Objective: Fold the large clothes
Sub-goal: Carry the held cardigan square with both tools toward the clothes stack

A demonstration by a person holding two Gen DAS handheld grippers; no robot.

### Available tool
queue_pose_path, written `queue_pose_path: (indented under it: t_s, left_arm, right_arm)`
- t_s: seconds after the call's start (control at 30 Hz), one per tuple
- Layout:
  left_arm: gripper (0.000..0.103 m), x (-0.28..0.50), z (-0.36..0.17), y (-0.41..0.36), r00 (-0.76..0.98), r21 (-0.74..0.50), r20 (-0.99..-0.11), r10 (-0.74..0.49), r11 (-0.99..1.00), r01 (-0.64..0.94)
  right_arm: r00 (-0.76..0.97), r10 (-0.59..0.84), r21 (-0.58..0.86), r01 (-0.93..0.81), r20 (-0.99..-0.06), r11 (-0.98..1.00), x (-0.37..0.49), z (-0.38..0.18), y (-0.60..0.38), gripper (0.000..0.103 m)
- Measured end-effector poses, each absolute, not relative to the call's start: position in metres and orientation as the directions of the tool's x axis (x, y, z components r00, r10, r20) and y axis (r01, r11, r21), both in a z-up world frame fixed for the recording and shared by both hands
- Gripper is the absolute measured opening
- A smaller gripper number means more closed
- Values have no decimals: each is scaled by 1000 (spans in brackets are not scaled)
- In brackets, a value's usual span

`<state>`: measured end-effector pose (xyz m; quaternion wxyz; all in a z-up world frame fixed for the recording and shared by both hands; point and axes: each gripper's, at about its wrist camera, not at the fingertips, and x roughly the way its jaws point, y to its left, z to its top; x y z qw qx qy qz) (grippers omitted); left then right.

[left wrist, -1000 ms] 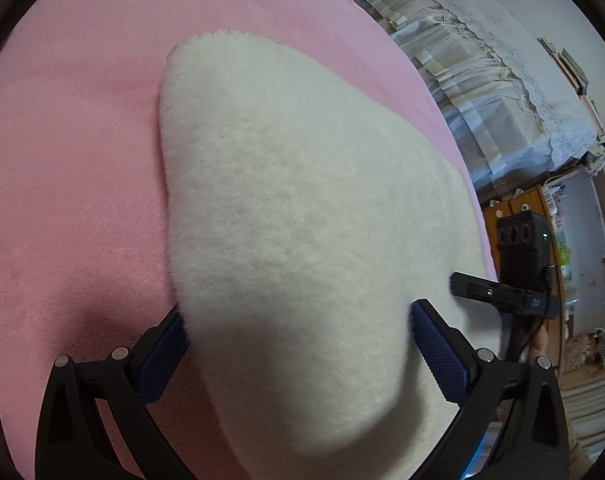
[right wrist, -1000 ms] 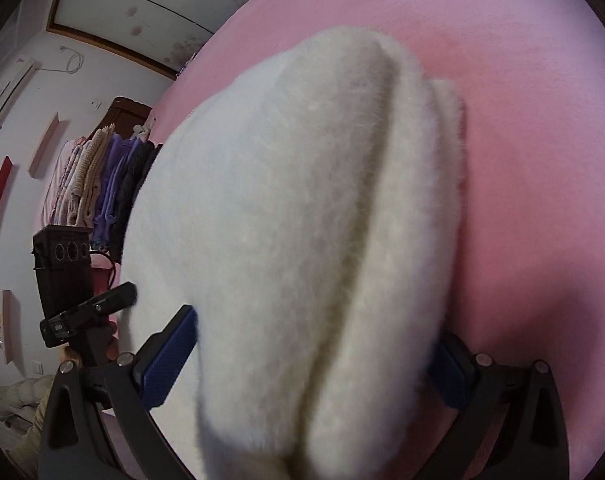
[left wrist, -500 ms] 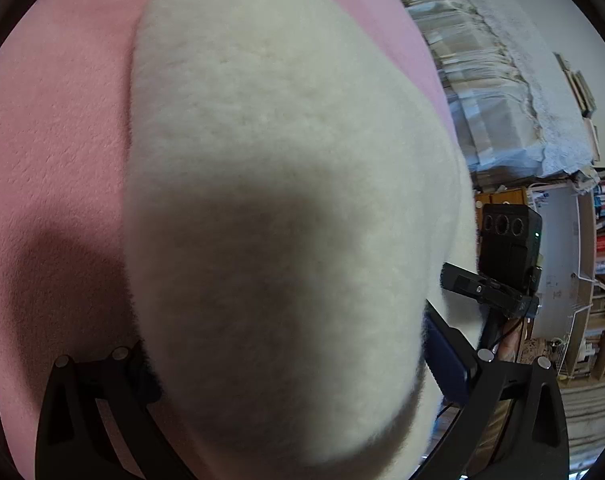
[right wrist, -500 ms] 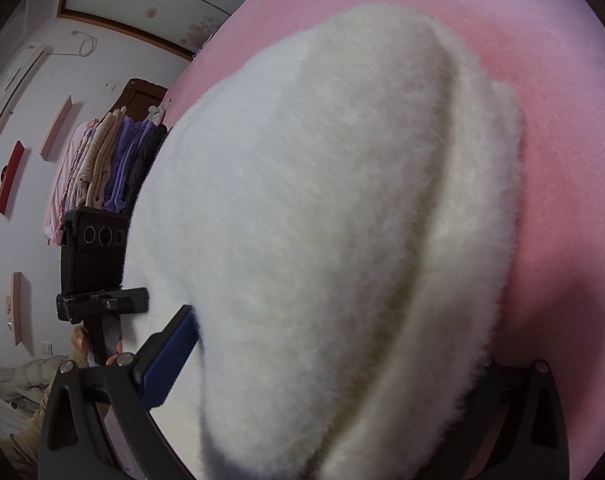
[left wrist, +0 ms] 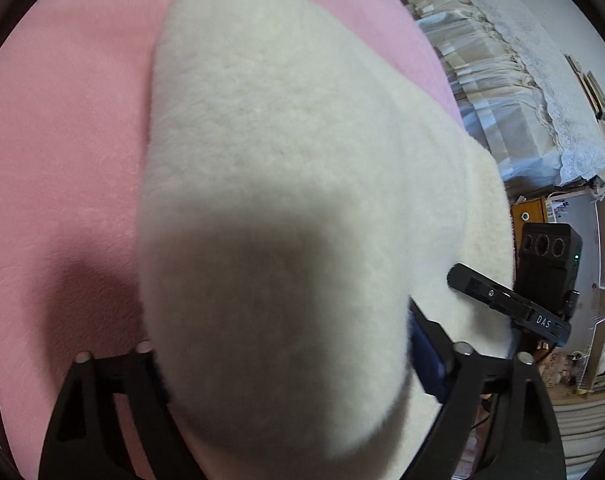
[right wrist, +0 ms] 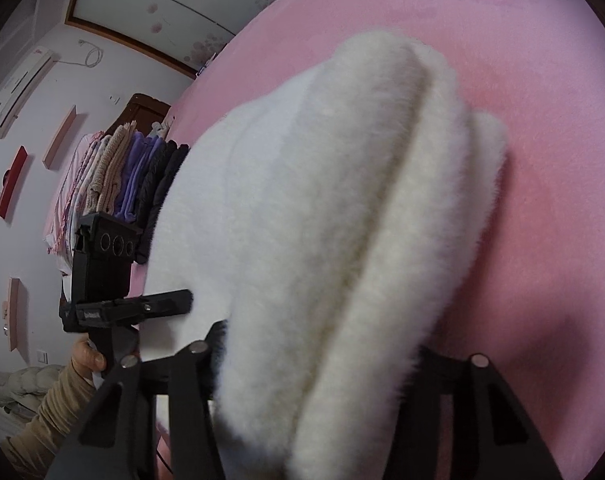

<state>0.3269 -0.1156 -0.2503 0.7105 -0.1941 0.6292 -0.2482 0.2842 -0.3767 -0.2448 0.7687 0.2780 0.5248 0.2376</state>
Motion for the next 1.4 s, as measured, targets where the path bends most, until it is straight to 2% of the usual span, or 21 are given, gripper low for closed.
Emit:
queue_pose_path:
  t_s: [0.07, 0.33, 0.5, 0.77, 1.07, 1.23, 1.4]
  left_arm:
    - [78, 322, -239, -115, 105, -593, -790, -604, 797, 116]
    - [78, 294, -175, -73, 159, -599, -780, -605, 796, 88]
    - [78, 292, -117, -22, 225, -575, -775, -590, 807, 136]
    - [78, 349, 5, 77, 357, -521, -743, -565, 825, 221]
    - [78, 400, 129, 230, 485, -455, -741, -465, 878, 147]
    - [78, 432, 158, 316, 536, -453, -726, -430, 886, 98]
    - [78, 472, 147, 382, 548, -471, -719, -427, 880, 67]
  right_arm:
    - [357, 640, 662, -78, -680, 746, 278, -233, -372, 46]
    - [377, 632, 649, -100, -677, 755, 248, -177, -328, 44]
    - [415, 650, 650, -164, -637, 742, 248, -136, -283, 44]
    - [485, 708, 679, -275, -513, 680, 308, -53, -209, 44]
    - [425, 792, 690, -405, -438, 600, 399, 45, -65, 44]
    - [381, 829, 699, -452, -410, 554, 441, 71, 8, 44]
    - [356, 838, 699, -465, -414, 543, 477, 68, 65, 44]
